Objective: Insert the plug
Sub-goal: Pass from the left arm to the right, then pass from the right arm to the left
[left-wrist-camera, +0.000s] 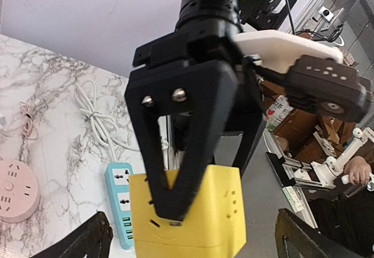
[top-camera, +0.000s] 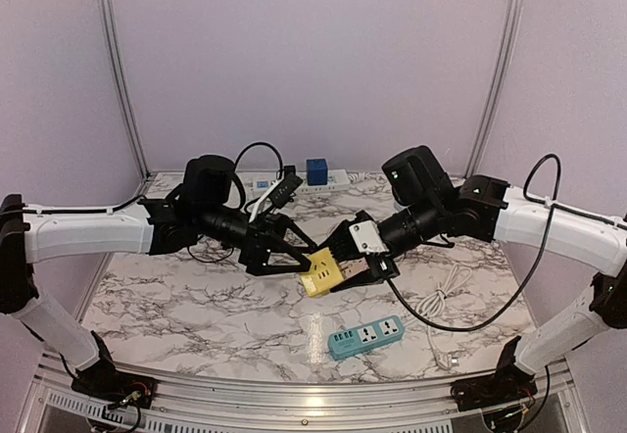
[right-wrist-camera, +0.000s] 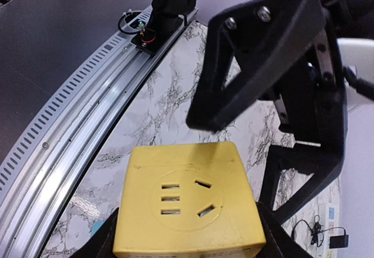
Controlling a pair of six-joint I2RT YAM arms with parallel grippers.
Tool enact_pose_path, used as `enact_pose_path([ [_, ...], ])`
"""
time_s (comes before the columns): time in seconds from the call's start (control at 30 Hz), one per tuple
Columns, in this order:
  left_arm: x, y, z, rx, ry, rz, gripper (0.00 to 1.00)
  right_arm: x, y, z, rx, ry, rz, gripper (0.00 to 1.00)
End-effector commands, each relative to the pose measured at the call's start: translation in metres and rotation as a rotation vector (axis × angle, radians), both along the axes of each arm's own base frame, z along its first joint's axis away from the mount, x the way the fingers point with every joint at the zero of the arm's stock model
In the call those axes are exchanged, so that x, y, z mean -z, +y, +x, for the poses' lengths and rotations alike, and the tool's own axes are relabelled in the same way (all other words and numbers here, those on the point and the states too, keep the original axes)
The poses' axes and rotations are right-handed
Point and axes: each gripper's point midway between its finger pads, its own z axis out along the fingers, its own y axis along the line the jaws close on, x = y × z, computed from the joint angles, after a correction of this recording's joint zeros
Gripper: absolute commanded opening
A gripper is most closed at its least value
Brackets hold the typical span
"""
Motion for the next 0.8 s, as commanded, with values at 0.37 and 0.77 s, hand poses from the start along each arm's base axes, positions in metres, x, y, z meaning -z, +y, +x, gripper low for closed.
enact_pose_path([
  [0.37, -0.052, 0.025, 0.017, -0.162, -0.487, -0.058, 0.99, -0.076, 0.016, 0.021, 0.246, 0.601, 0.312, 0.16],
  [0.77, -0.045, 0.012, 0.023, -0.157, -0.443, -0.029, 0.99, -0.106, 0.008, 0.024, 0.284, 0.616, 0.461, 0.14],
])
